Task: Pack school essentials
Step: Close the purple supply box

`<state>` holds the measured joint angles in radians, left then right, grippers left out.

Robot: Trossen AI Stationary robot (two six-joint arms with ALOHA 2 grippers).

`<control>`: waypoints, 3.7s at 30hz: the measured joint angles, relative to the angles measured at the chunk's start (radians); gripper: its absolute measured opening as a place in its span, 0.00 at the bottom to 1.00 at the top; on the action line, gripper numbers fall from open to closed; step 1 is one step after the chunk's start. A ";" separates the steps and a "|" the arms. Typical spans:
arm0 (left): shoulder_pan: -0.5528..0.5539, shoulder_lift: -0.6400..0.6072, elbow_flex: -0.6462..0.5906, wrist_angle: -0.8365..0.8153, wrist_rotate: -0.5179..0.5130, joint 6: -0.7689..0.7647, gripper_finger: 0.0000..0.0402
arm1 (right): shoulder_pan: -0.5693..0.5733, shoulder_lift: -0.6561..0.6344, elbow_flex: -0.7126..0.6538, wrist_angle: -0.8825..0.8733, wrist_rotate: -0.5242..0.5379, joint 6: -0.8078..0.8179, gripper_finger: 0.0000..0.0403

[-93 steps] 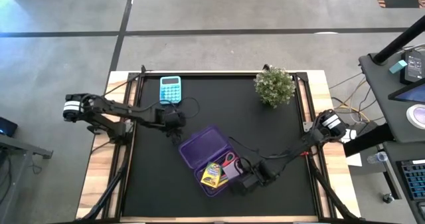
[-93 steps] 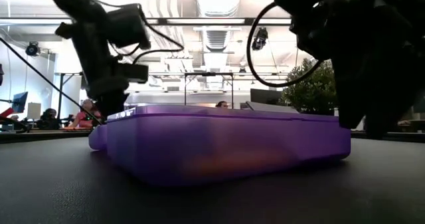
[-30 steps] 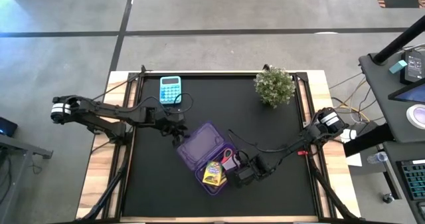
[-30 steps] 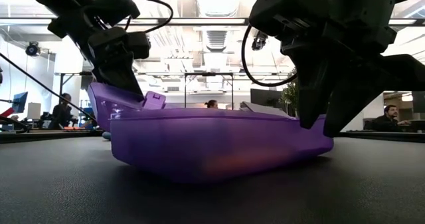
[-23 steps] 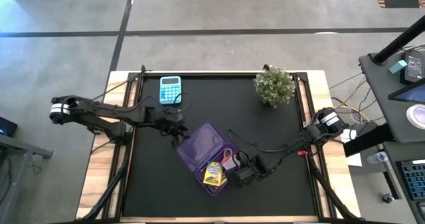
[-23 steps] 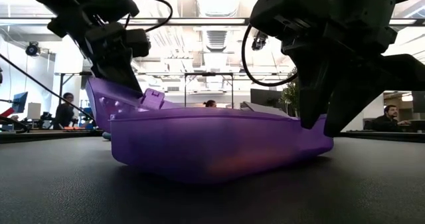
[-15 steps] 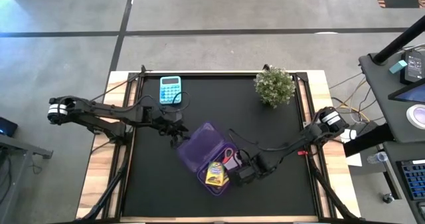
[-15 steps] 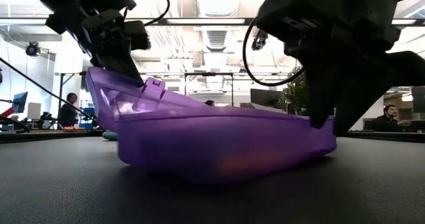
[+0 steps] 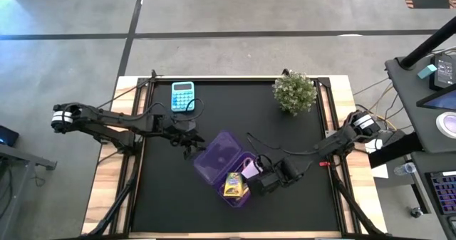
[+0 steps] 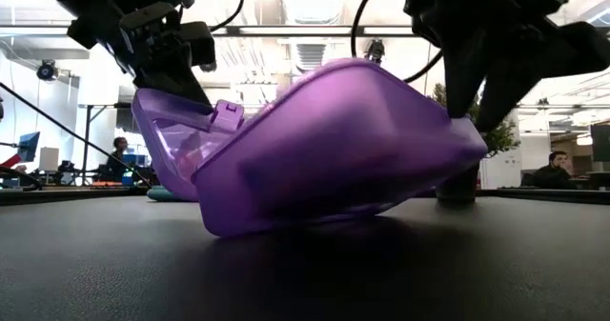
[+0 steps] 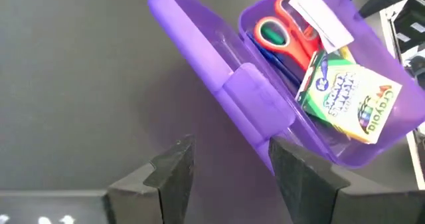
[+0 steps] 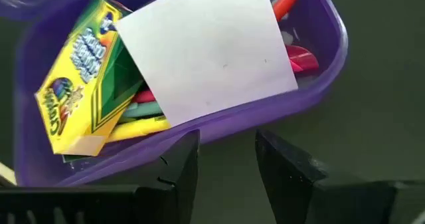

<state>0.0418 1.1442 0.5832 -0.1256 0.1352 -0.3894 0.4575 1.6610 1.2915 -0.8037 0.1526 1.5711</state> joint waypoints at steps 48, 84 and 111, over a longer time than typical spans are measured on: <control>-0.059 0.001 0.002 0.108 0.005 -0.078 0.45 | 0.020 -0.026 -0.002 -0.040 0.031 0.023 0.34; -0.107 0.243 -0.197 0.213 -0.220 0.399 0.45 | 0.160 0.166 0.022 -0.104 -0.041 0.171 0.34; -0.108 0.250 -0.187 0.476 -0.028 0.510 0.45 | 0.092 0.201 0.018 -0.044 -0.011 0.082 0.34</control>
<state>-0.0666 1.3946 0.3962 0.3508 0.1074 0.1205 0.5495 1.8618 1.3098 -0.8479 0.1412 1.6531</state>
